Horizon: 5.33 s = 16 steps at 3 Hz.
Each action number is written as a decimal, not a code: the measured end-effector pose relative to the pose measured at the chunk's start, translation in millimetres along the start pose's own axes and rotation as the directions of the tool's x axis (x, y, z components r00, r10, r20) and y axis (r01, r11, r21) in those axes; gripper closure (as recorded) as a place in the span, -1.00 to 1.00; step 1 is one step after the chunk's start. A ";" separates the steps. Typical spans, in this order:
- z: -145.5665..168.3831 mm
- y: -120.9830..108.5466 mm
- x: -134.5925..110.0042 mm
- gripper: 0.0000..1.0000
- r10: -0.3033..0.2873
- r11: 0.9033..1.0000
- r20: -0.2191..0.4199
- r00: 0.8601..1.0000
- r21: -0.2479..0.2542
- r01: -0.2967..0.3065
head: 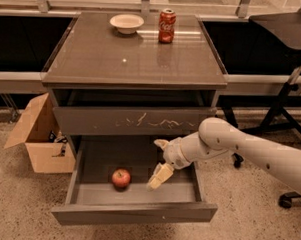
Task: Pick apple from middle drawer and place on counter
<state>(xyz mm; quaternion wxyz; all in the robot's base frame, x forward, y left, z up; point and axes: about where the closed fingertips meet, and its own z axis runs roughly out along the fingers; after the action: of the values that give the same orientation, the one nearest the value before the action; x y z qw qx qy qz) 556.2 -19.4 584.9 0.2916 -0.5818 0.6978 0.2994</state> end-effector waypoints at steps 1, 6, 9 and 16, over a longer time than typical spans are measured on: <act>0.0 0.0 0.0 -1.00 0.000 1.000 0.000 1.000 0.000 0.000; 131.9 -75.7 50.6 -1.00 0.089 0.988 -0.023 0.996 0.125 -0.086; 186.6 -66.2 52.2 -1.00 0.039 0.996 -0.048 0.998 0.083 -0.035; 189.8 -63.1 42.2 0.98 -0.073 0.997 0.109 0.991 0.036 0.069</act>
Offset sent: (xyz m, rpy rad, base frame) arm 0.0282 0.0137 -0.0648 -0.0882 0.0556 -0.0494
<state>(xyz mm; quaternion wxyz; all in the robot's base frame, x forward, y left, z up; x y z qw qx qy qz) 623.0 88.3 424.6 0.3497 -0.5839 0.6642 0.3092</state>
